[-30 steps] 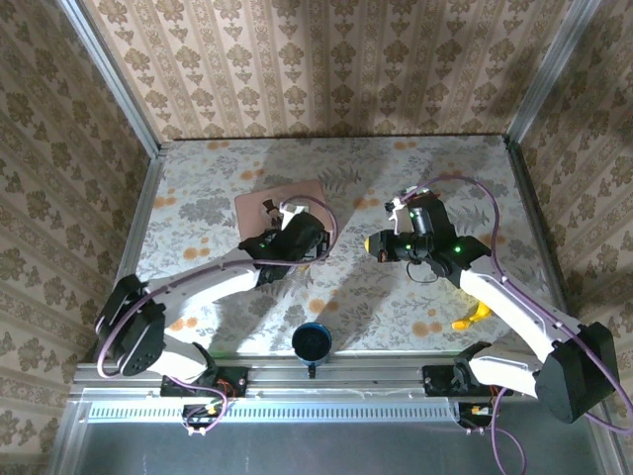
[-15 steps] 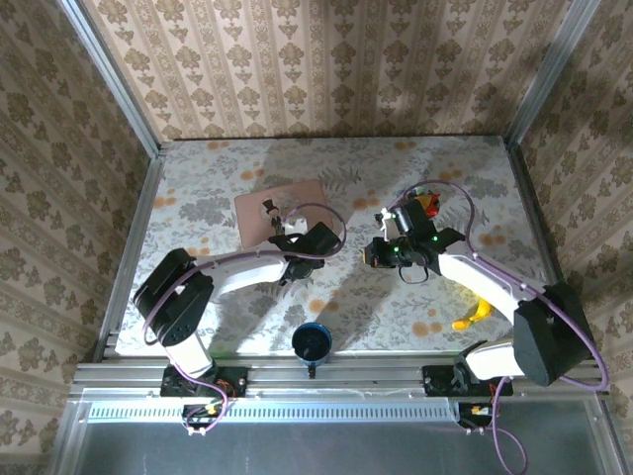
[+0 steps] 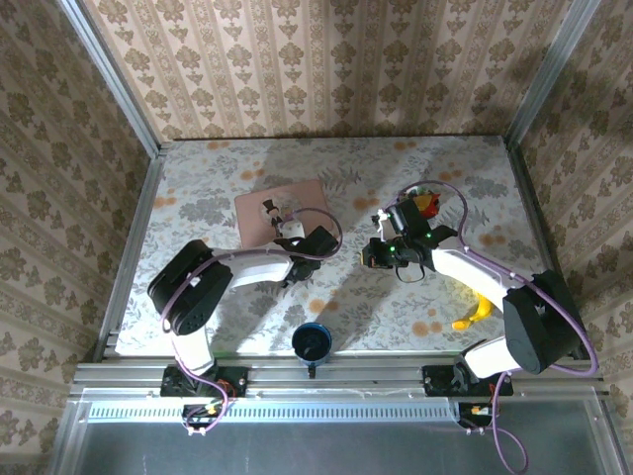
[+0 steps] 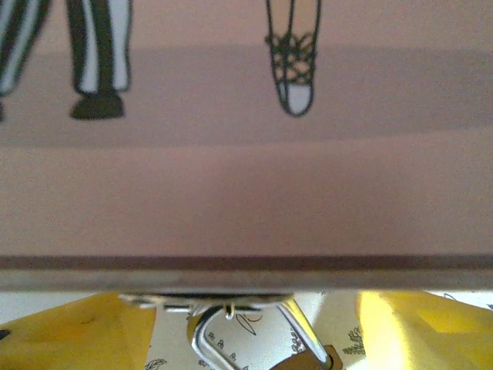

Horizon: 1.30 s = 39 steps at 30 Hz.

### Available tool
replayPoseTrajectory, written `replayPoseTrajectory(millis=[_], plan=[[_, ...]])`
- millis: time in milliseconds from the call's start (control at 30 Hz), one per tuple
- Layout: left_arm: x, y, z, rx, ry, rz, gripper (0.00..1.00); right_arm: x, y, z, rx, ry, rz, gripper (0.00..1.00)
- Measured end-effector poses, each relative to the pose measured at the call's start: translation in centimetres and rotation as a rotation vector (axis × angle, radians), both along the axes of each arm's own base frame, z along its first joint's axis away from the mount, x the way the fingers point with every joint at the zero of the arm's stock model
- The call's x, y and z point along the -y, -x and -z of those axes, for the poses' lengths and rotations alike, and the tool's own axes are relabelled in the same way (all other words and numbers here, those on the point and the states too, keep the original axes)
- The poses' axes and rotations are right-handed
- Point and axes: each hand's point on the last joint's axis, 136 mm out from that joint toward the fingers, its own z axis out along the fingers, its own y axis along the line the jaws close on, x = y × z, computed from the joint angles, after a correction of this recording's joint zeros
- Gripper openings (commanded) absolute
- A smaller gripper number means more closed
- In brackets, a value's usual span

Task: Unlock the padlock with the key

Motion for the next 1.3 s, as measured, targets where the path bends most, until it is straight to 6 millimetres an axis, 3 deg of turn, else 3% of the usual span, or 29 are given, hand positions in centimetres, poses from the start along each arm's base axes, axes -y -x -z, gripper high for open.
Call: replayPoseTrajectory(millis=[167,233,533,767,1300], plan=[[0.0,0.1,0.9,-0.017,-0.015,0.002,0.68,0.0,-0.1,0.0,0.003,-0.001,0.000,0.00],[0.0,0.2,1.2,-0.026,-0.016,0.007,0.60,0.0,-0.1,0.0,0.005,0.001,0.002,0.00],[0.6,0.2,1.3,-0.034,0.010,0.020,0.53,0.0,-0.1,0.0,0.005,0.002,0.002,0.00],[0.9,0.2,1.5,-0.035,0.018,0.025,0.40,0.0,-0.1,0.0,0.005,0.002,0.002,0.00],[0.8,0.2,1.5,-0.028,0.031,0.016,0.42,0.0,-0.1,0.0,0.005,0.001,0.002,0.00]])
